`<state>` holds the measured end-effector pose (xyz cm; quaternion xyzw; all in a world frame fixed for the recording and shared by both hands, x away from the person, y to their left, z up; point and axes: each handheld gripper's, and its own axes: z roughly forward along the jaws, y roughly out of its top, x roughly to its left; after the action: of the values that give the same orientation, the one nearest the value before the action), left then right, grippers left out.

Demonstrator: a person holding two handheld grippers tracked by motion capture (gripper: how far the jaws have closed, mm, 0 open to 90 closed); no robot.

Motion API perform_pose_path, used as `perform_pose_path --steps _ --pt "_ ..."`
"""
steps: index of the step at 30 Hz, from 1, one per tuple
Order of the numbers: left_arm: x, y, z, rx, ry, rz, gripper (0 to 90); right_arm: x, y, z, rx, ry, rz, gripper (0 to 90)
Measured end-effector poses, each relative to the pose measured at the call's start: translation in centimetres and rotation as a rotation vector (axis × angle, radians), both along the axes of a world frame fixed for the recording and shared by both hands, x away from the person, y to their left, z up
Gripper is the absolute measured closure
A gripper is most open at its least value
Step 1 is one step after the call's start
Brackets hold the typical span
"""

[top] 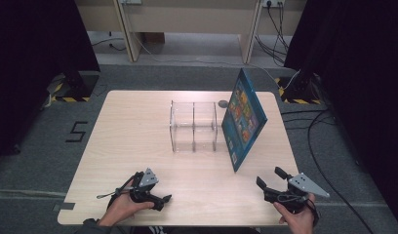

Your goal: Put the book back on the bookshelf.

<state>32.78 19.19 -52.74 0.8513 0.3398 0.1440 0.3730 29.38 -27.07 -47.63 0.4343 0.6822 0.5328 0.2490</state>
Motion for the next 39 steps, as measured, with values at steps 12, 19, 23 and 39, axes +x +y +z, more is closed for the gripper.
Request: perform_pose_path --steps 12,19,23,39 --pt "0.0 0.0 0.0 0.001 0.001 -0.001 0.0 -1.1 -0.6 -0.1 -0.038 0.004 0.010 15.8" --pt "0.0 0.0 0.0 0.000 0.000 0.000 0.0 -1.6 -0.7 -0.5 -0.062 0.026 0.024 15.6" --pt "0.0 0.0 0.0 0.001 0.000 -0.001 0.0 -1.8 -0.7 -0.6 -0.089 0.037 0.041 15.7" --pt "0.0 0.0 0.0 0.001 0.000 -0.001 0.0 -2.6 -0.7 -1.2 -0.162 0.084 0.069 15.6"
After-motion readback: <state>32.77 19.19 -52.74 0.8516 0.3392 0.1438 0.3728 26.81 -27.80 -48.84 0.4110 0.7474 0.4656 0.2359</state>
